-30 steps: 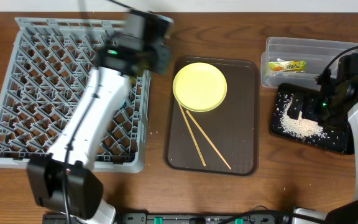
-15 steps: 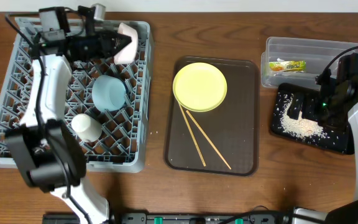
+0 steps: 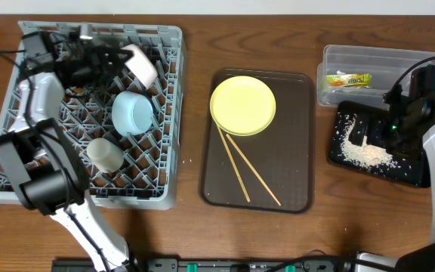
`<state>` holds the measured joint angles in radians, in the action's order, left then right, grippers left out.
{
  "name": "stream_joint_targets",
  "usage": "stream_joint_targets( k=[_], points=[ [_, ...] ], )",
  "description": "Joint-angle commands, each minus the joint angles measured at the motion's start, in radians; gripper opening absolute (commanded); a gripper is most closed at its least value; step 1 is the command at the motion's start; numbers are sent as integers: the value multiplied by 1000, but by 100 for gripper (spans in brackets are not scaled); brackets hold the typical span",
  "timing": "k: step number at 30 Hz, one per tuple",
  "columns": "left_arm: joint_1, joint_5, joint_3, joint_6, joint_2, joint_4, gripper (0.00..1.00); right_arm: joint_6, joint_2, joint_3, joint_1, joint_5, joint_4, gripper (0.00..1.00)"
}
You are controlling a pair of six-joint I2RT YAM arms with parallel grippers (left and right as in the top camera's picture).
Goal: Sort waste into correct bins and load items into the dishwasher
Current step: 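Place the white bowl upright in the dish rack and release, then reach the left gripper down to the wooden chopsticks on the tray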
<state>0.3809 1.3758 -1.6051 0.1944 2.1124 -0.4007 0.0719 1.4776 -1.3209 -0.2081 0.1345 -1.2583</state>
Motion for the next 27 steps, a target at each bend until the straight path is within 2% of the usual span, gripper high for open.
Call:
stream_joint_targets(
  k=[1,5,7,12,16,20,24,27],
  points=[
    [52,-26,-2,22,24,-10,50,9,-14,-4,-3,4,-3,99],
    [92,-20,-2,98,19,-13,66,9,-14,-4,-3,5,-2,99],
    [106,-7,-2,100,3,-13,73,9,-14,-4,-3,4,-3,99],
    [132,-63,-2,98,-95,-16,82,9,-14,-4,-3,4,-3,99],
    [132,-248,-2,61,-221,-90,86,9,-14,-4,-3,4,-9,99],
    [94,-449,-2,-18,-369,-277,86,9,-14,-4,-3,5,-13,99],
    [-14,-767,-2,-25,-502,-505,87,9,-14,-4,-3,5,-13,99],
    [-129,-929,-2,11,-563,-662,88,9,-14,-4,-3,5,-13,99]
  ],
)
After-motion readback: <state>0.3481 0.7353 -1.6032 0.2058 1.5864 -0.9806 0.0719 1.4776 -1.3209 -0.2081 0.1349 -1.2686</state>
